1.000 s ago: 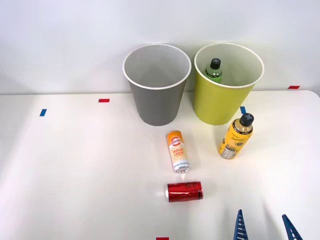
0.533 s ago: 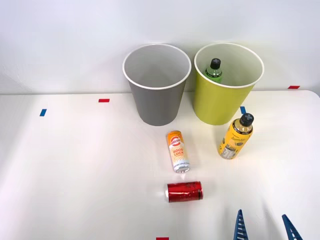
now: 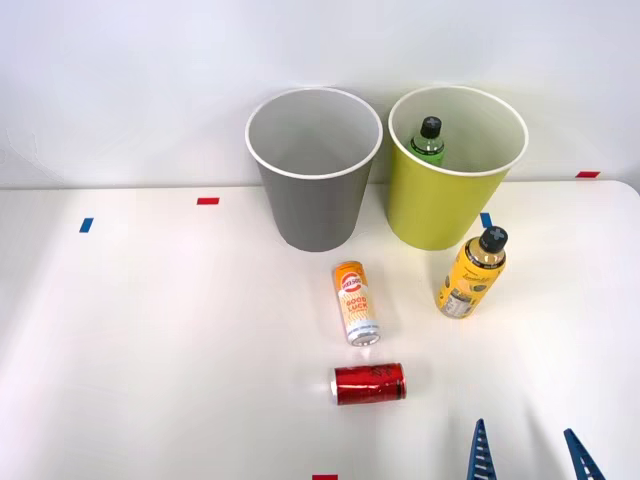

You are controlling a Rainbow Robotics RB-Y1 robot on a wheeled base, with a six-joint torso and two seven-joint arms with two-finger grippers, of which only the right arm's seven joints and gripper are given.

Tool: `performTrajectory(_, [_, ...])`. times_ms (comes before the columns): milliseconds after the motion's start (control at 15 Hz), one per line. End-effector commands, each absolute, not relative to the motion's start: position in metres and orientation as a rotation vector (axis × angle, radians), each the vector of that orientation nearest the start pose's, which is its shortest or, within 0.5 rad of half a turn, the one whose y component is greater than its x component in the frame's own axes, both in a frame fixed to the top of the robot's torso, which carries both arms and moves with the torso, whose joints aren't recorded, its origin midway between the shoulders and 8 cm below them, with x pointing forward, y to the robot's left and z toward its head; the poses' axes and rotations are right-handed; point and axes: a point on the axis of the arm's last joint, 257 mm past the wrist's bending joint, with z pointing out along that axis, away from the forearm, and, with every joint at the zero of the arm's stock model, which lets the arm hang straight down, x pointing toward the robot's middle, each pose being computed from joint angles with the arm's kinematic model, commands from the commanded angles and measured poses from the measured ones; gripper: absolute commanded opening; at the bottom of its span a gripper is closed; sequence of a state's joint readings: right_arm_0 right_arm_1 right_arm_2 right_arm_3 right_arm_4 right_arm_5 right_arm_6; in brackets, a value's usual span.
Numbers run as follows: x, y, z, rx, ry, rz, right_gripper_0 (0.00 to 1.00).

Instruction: Put cans in the gray bin, plastic bottles in the light green bin

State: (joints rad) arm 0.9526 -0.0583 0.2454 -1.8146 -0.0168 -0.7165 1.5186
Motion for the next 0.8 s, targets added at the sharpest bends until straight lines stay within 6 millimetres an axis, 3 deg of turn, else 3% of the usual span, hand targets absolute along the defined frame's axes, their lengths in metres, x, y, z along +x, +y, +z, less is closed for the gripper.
performTrajectory(67, [0.2424, -0.2366, -0.2815, 0.139, 1.507, -0.01, 1.0])
performTrajectory(800, [0.2424, -0.2366, -0.2815, 0.139, 1.507, -0.01, 1.0])
